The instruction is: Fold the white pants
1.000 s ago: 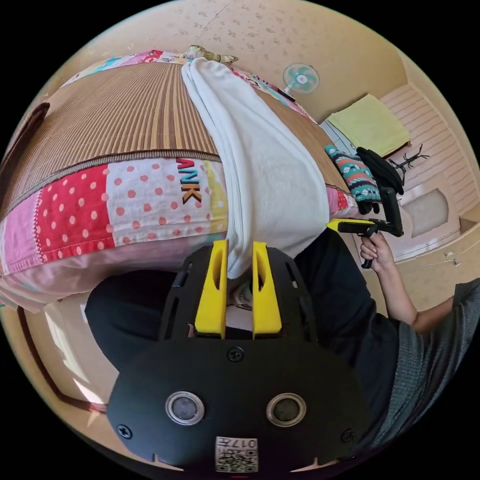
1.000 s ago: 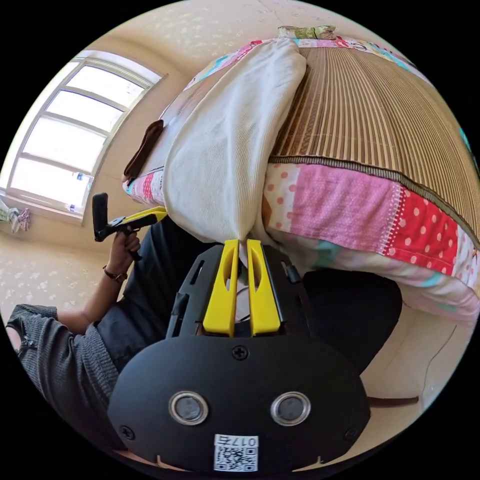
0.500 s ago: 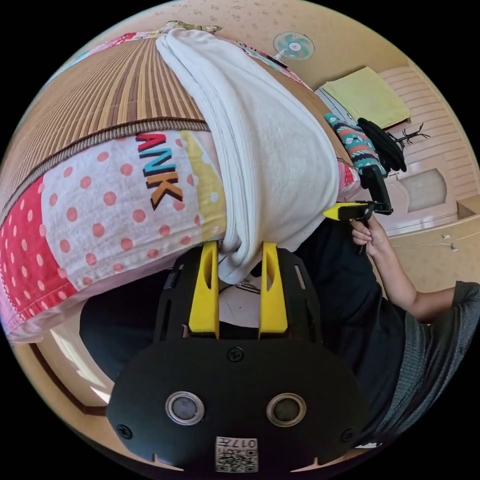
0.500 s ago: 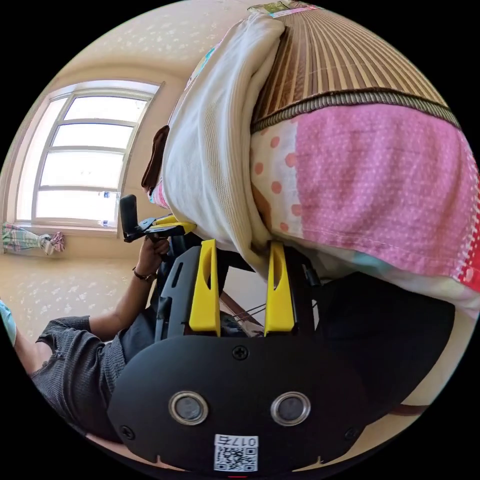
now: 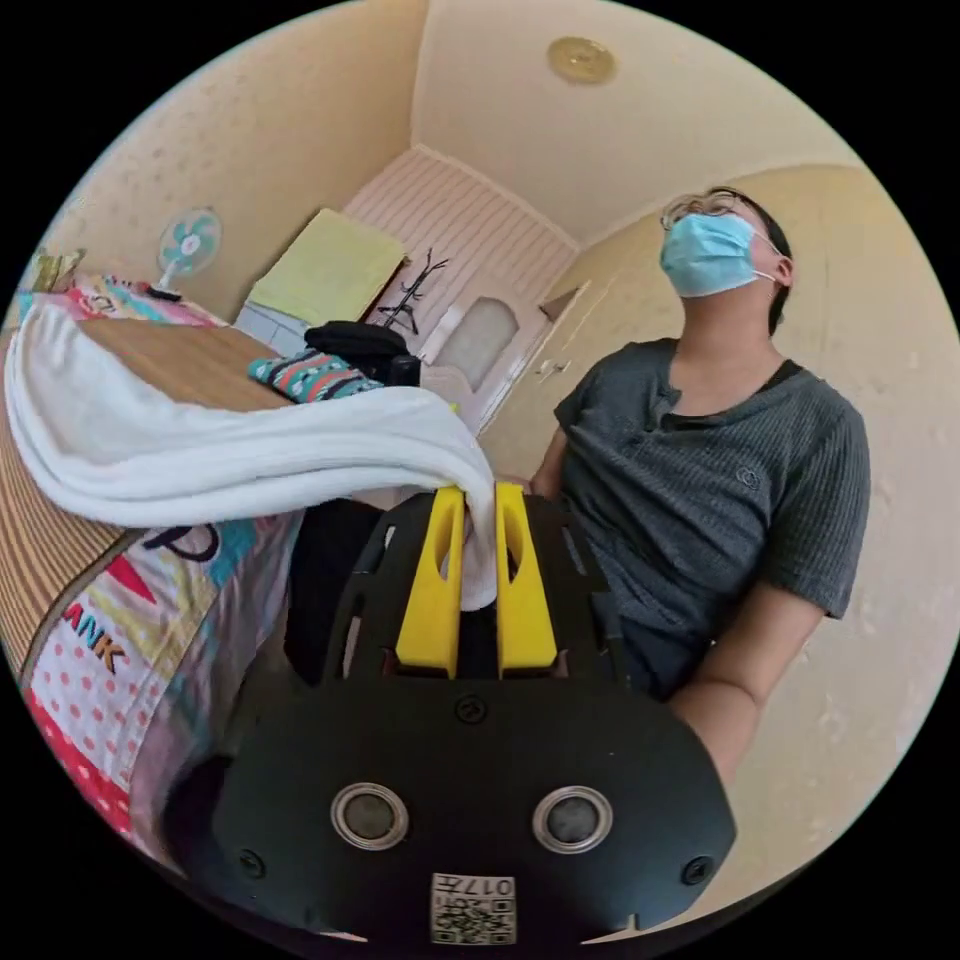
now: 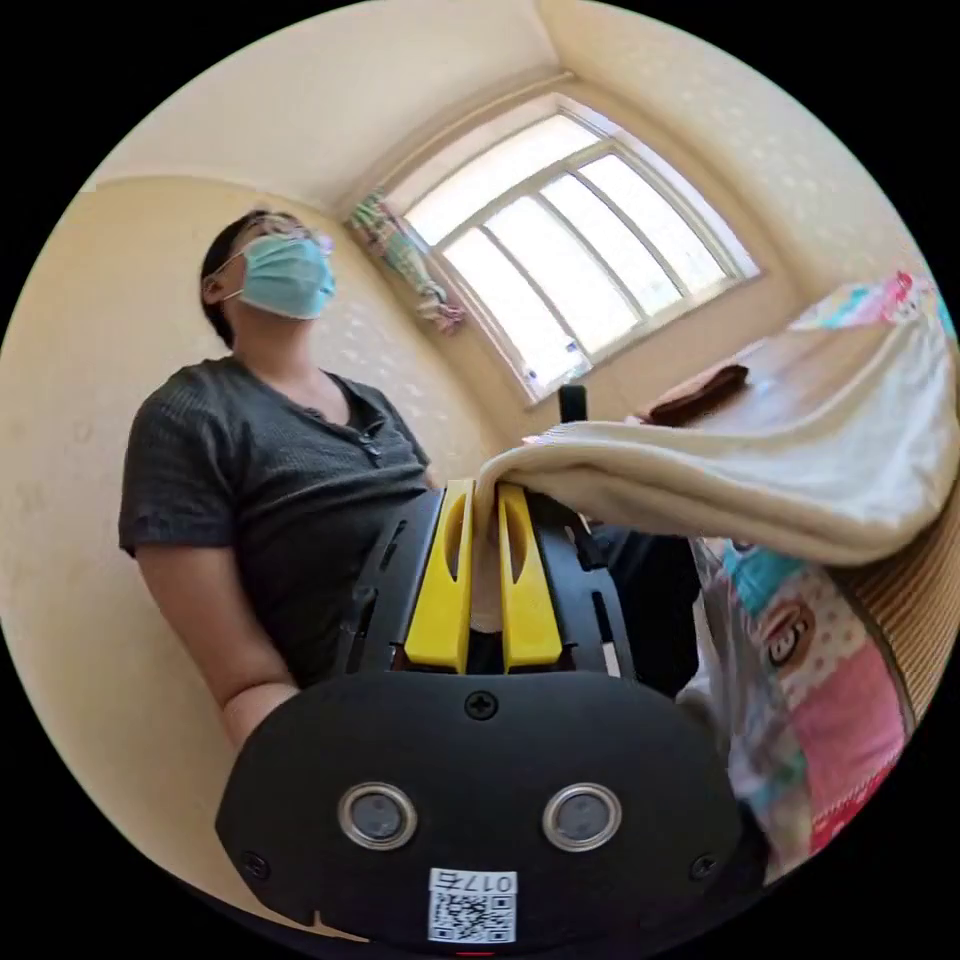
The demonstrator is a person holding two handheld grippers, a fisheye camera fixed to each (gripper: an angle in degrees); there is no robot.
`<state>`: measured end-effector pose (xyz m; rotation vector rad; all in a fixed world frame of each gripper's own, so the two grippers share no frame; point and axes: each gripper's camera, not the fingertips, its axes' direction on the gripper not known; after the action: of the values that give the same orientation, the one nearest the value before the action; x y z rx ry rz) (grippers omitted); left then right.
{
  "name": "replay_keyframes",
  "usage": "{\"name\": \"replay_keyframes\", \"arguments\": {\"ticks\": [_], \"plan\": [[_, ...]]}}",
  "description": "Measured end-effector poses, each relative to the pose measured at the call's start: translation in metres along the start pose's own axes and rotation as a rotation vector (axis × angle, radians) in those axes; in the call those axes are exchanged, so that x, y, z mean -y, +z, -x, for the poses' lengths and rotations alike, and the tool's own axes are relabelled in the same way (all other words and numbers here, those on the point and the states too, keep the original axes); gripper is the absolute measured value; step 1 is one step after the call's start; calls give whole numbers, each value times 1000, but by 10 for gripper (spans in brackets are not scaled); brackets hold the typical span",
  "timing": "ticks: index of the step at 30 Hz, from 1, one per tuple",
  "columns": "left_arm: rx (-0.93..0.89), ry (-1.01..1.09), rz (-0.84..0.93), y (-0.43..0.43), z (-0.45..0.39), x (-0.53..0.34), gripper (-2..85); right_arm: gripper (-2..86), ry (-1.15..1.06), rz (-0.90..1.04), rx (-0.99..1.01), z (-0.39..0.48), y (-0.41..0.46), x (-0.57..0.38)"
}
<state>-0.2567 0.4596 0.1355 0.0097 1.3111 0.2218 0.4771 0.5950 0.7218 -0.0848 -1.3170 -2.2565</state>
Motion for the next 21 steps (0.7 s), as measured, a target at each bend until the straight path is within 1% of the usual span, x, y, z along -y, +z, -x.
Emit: {"name": "replay_keyframes", "arguments": {"ticks": [1,2,3,4,5,6,7,8,9,10,12,13,14,15,16,18,19,21], "plan": [[-3,22,-25,-4,-1,8,53,28,-61,-37,12,6,-9,14],[12,16,-85,-17,6,21,54,33,-48,-84,-11,-2,-23,28],[60,-62,-158,-36,26,32,55,37,-13,-115,-35,-11,-33,34],[98,-127,-204,-48,41,35,57,47,109,-191,-108,-38,-57,42],[185,-289,-309,-74,73,33,61,61,291,-293,-197,-74,-85,42],[299,-463,-429,-101,101,17,79,73,388,-350,-250,-91,-99,38],[370,-551,-501,-114,111,5,87,98,558,-479,-367,-115,-123,22],[500,-677,-627,-134,123,-21,120,122,642,-591,-465,-127,-140,5],[597,-746,-657,-145,130,-35,147,134,661,-616,-499,-131,-146,-1],[635,-766,-635,-148,134,-38,157,137,708,-616,-550,-139,-152,-9],[755,-807,-462,-140,141,-39,166,138,805,-552,-646,-146,-152,-18],[792,-816,-425,-135,140,-39,165,138,844,-490,-738,-144,-147,-24],[875,-843,-351,-125,139,-43,163,140,875,-418,-833,-143,-142,-31],[933,-872,-274,-116,140,-48,166,141,895,-380,-876,-142,-139,-35],[947,-886,-235,-112,143,-51,167,145,940,-308,-941,-142,-135,-45],[916,-936,-99,-95,160,-65,183,156,990,-216,-963,-145,-129,-62],[891,-949,-73,-91,166,-70,184,163,1012,-166,-924,-152,-123,-73],[727,-1002,4,-76,197,-91,180,169,1032,-82,-782,-170,-110,-93]]}}
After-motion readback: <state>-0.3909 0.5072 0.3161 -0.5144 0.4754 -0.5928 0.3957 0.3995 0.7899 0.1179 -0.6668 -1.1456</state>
